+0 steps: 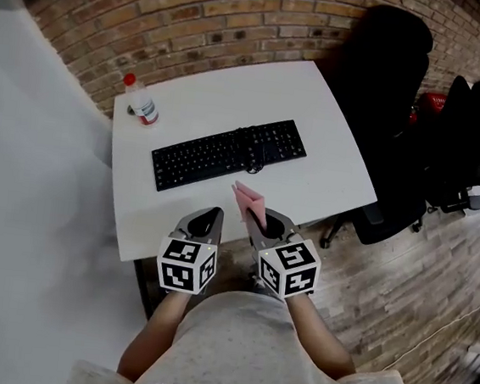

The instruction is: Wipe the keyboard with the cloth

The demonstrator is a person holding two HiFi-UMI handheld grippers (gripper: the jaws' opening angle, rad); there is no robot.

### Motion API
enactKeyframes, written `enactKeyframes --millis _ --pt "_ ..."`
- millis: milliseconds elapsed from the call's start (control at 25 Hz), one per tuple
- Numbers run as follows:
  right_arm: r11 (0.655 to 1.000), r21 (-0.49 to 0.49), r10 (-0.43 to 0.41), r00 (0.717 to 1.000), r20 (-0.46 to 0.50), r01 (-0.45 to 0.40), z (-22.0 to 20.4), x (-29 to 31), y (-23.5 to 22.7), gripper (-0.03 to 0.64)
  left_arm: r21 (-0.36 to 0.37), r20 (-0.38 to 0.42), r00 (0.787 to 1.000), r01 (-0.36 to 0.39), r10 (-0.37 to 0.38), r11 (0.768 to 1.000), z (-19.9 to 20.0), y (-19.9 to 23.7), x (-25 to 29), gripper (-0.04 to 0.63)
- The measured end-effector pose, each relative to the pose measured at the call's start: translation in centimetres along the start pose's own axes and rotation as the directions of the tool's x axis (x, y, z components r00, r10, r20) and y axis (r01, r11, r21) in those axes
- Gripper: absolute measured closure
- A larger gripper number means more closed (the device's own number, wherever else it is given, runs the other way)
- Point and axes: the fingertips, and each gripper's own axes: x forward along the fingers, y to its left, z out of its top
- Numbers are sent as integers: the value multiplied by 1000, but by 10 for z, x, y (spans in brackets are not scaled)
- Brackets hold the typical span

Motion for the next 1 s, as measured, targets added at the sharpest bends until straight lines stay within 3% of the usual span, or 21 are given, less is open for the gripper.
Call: enactKeyframes --millis 600,1000 --pt "989 -19 147 988 -38 -148 28 24 -78 594 -58 -1 992 -126 126 990 35 -12 76 600" --pt "964 -27 262 961 -84 -265 28 53 -57 594 -143 1 974 -224 227 964 25 17 68 600"
